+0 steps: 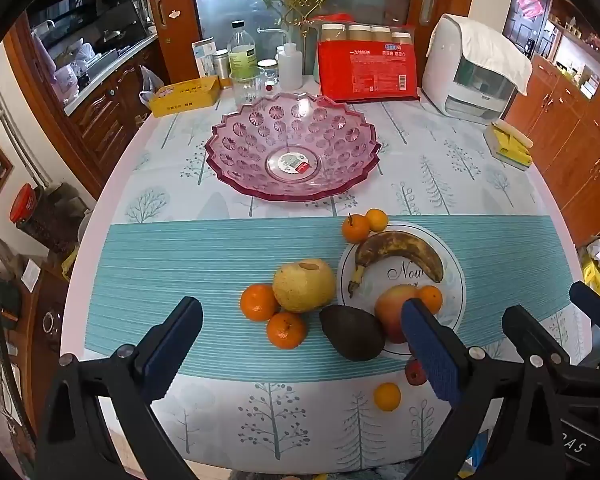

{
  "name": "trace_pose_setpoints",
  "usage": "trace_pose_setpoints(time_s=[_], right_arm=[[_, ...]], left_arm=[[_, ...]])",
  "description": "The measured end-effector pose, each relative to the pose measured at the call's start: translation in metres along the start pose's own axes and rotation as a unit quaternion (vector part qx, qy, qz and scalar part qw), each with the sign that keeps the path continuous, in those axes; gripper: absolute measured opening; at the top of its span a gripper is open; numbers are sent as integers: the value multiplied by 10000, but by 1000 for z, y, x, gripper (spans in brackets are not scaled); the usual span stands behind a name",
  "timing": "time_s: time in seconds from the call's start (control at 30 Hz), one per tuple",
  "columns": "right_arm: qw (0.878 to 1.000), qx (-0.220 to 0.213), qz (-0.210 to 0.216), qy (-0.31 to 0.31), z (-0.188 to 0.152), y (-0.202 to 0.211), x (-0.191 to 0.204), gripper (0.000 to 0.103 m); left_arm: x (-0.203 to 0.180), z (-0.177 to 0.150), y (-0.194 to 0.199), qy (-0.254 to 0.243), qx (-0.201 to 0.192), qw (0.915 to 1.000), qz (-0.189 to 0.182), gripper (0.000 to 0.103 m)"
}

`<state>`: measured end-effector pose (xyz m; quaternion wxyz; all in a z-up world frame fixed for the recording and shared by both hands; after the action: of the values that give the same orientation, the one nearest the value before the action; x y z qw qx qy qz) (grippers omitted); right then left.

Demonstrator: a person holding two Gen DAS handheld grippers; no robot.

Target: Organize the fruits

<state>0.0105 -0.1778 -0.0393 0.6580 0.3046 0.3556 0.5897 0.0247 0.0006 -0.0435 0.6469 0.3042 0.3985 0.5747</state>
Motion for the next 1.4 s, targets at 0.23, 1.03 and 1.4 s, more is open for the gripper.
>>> trace_pose_setpoints(time_s=[0.23,1.03,1.4], right_arm=[[10000,-17,27,-33,-1,5,2,102],[9999,-58,23,81,-12,16,-4,102],[9999,-101,-39,115,-17,9,-8,102]], left_arm=[[0,0,0,-30,18,10000,35,99],[-7,-19,13,39,-35,10000,68,99],[-11,-23,8,26,-7,10000,68,98]])
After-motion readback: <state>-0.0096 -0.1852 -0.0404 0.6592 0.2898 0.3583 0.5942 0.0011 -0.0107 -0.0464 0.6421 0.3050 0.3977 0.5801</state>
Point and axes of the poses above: each gripper's, at about its wrist camera, not at the fingertips, and y roughly against the way its jaws point, x to its left, z to its top, the point moved 5 cm from there along -y, roughly the way its jaws point, and after that the axes turned 9 degrees about -z, right-handed, at the moved point
